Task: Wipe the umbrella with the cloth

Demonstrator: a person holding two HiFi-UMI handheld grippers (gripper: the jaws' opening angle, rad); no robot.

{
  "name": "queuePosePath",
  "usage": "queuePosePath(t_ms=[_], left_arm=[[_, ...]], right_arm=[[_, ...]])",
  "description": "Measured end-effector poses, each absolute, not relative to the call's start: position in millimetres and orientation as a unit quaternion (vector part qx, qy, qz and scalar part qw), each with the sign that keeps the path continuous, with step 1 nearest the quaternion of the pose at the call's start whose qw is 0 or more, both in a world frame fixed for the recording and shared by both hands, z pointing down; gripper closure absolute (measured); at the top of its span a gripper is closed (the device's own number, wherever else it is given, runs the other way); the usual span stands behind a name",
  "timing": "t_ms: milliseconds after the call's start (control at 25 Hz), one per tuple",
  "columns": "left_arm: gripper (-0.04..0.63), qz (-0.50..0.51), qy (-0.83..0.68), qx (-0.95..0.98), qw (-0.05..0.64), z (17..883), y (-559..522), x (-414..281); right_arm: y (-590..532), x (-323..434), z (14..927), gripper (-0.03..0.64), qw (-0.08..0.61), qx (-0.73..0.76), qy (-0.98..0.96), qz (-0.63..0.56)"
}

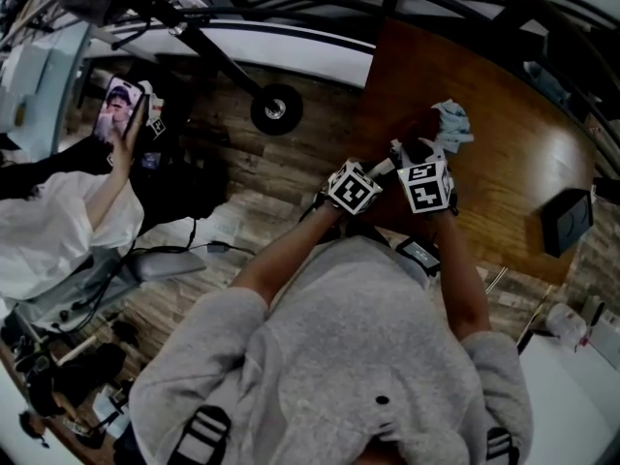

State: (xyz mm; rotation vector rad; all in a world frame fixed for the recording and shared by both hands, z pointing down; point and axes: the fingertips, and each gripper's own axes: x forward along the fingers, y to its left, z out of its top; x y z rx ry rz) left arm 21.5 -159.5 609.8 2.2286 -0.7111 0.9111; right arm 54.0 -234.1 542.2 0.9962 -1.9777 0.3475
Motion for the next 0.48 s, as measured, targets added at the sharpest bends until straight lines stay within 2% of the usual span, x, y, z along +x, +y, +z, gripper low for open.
queuePosePath(t_ms=[240, 480], left_arm=[[0.443, 0.344, -0.272, 0.843, 0.311, 609.8, -159.3, 22.0], [0.443, 0.339, -0.273, 0.844, 0.315, 608.5, -159.9, 19.1]], right_arm=[[-220.1, 55.4, 542.7, 0.528, 0.396, 0.380, -0.803, 0.233], [-252.4, 121.7, 529.4, 0.528, 0.384, 0.467, -0.765, 0.221]])
